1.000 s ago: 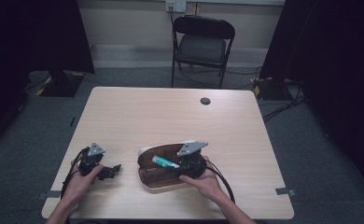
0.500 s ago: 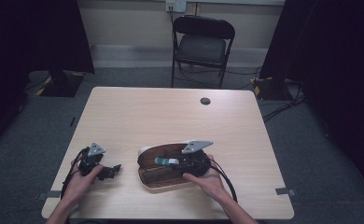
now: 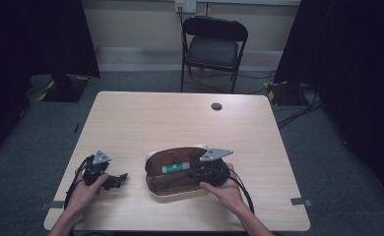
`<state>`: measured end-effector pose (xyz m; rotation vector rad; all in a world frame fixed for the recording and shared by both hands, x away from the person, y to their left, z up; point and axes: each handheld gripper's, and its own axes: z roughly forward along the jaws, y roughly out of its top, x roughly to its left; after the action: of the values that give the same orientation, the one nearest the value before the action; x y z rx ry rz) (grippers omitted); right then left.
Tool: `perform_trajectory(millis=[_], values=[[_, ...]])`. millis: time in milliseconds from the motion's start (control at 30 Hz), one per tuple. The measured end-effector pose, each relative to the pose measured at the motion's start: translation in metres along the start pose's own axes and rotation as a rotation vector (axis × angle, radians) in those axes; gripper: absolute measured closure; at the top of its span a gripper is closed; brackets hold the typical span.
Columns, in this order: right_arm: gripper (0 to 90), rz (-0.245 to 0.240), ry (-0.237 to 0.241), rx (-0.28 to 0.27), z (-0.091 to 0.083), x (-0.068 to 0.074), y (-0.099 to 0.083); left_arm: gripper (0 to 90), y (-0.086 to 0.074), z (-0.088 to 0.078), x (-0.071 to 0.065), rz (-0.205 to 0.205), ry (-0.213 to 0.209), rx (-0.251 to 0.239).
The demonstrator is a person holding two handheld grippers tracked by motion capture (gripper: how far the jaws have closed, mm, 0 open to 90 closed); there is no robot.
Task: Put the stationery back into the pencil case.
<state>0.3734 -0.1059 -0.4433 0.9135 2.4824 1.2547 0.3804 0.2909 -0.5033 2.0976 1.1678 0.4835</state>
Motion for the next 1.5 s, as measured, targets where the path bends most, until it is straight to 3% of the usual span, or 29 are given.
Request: perform_trajectory(millis=[667,1133,1300,1500], values=[[55.4,0.07,-0.057,-0.073,-0.035,-0.03,-0.009,0.0,0.0,0.0,0.0,0.005,0.001,0.001],[52.6,0.145,-0.141,-0.127,-0.063,-0.061,-0.017,0.0,0.0,0.0,0.0,0.002,0.001,0.0],[49.9,0.16,-0.172,-0.125,-0.065,-0.07,-0.023,0.0,0.0,0.0,0.0,0.001,0.0,0.0],[44.8,0.211,-0.225,-0.106,-0.066,-0.089,-0.037,0.0,0.0,0.0,0.0,0.002,0.0,0.0]])
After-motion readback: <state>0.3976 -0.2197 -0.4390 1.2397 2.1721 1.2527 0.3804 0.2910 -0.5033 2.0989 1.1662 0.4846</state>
